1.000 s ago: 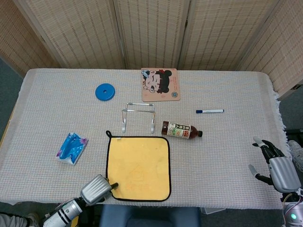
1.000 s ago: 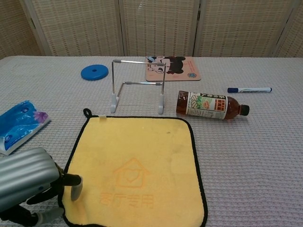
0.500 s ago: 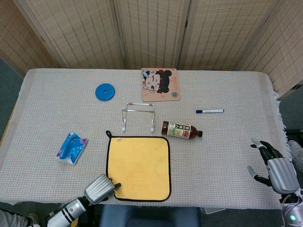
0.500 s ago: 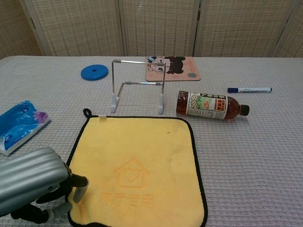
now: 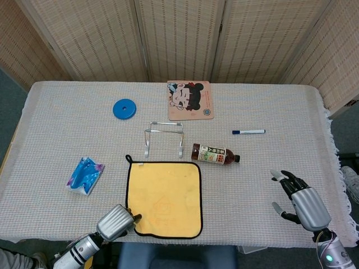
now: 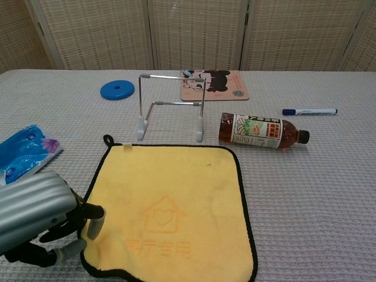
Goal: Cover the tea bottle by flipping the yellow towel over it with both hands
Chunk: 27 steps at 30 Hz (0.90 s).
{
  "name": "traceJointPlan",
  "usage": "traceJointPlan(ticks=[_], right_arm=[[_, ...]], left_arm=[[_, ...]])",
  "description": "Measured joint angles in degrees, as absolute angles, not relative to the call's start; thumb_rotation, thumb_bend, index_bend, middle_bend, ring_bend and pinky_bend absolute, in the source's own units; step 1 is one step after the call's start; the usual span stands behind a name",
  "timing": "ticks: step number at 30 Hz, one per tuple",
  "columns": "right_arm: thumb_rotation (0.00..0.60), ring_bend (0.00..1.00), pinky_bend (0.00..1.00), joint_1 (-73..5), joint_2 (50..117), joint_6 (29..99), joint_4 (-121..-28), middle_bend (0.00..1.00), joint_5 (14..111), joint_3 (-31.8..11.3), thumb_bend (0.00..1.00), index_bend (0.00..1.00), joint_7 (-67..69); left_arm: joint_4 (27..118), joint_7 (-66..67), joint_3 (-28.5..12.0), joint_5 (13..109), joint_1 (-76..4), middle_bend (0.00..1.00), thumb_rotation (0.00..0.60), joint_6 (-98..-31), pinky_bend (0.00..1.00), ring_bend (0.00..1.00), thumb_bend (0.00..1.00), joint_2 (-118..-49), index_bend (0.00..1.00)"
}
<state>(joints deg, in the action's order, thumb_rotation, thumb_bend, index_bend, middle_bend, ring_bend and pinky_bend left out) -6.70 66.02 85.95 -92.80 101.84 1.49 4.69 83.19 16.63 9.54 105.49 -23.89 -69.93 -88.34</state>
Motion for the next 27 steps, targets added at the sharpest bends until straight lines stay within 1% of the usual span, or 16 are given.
traceJointPlan(ticks=[4,6,7,9,10,11,12,14,17,20,22,23,27], right_arm=[[0.600,0.17,0.26,-9.39,66.77,82.86,-94.40,0.30,105.24,2.19,0.32,0.07,3.08],[0.600,0.19,0.26,-11.09,67.41,80.50,-95.24,0.31,107.02,2.58,0.32,0.08,1.74],[0.600,0.22,0.28,-11.86,67.74,79.37,-95.59,0.33,107.77,2.75,0.32,0.10,1.06],[0.600,0.28,0.34,-13.73,68.57,76.51,-96.44,0.36,109.37,3.12,0.32,0.13,-0.70],[0.600,0.32,0.40,-14.55,68.95,75.21,-96.80,0.39,109.98,3.25,0.32,0.14,-1.50],[0.600,0.38,0.48,-15.37,69.34,73.87,-97.15,0.43,110.51,3.37,0.32,0.16,-2.32],[0.600,0.41,0.53,-16.47,69.88,72.05,-97.60,0.45,111.10,3.49,0.32,0.16,-3.42],[0.600,0.52,0.69,-18.08,70.67,69.23,-98.28,0.54,111.74,3.65,0.32,0.18,-4.99],[0.600,0.63,0.83,-20.77,72.01,64.41,-99.38,0.65,112.32,3.81,0.32,0.22,-7.64],[0.600,0.71,0.93,-23.35,73.65,59.89,-100.16,0.72,112.35,3.80,0.32,0.27,-10.30],[0.600,0.75,0.98,-24.92,74.87,57.14,-100.44,0.75,111.96,3.69,0.32,0.27,-12.07],[0.600,0.76,1.00,-25.52,75.36,56.09,-100.52,0.77,111.67,3.63,0.32,0.28,-12.80],[0.600,0.78,1.00,-27.68,77.34,51.79,-100.61,0.79,109.70,3.34,0.32,0.31,-16.29]], left_arm=[[84.08,16.52,9.65,105.11,-23.84,0.92,0.600,-69.71,0.95,0.75,0.55,-87.88,0.62],[84.45,16.00,9.73,104.87,-23.87,0.92,0.600,-69.54,0.95,0.75,0.55,-87.60,0.62],[84.55,15.91,9.75,104.81,-23.87,0.92,0.600,-69.53,0.95,0.75,0.55,-87.44,0.62],[84.73,15.90,9.80,104.79,-23.81,0.92,0.600,-69.65,0.95,0.75,0.55,-87.33,0.62],[84.80,15.92,9.83,104.83,-23.76,0.92,0.600,-69.76,0.95,0.75,0.55,-87.31,0.62],[84.88,15.95,9.88,104.91,-23.68,0.92,0.600,-69.92,0.95,0.75,0.55,-87.30,0.62],[84.93,15.99,9.90,104.93,-23.62,0.92,0.600,-70.01,0.95,0.75,0.55,-87.30,0.62],[84.98,16.01,9.89,104.87,-23.47,0.92,0.600,-70.15,0.95,0.75,0.55,-87.37,0.62],[85.06,15.96,9.90,104.88,-23.30,0.92,0.600,-70.42,0.95,0.75,0.55,-87.48,0.62],[84.99,15.92,9.99,104.92,-23.17,0.92,0.600,-70.51,0.95,0.75,0.55,-87.55,0.62],[84.92,15.88,10.01,104.87,-23.10,0.92,0.600,-70.53,0.95,0.75,0.55,-87.58,0.62],[84.89,15.84,10.02,104.80,-23.03,0.92,0.600,-70.56,0.95,0.75,0.55,-87.62,0.62],[84.70,15.51,10.00,104.69,-22.86,0.92,0.600,-70.74,0.95,0.75,0.55,-87.83,0.62]])
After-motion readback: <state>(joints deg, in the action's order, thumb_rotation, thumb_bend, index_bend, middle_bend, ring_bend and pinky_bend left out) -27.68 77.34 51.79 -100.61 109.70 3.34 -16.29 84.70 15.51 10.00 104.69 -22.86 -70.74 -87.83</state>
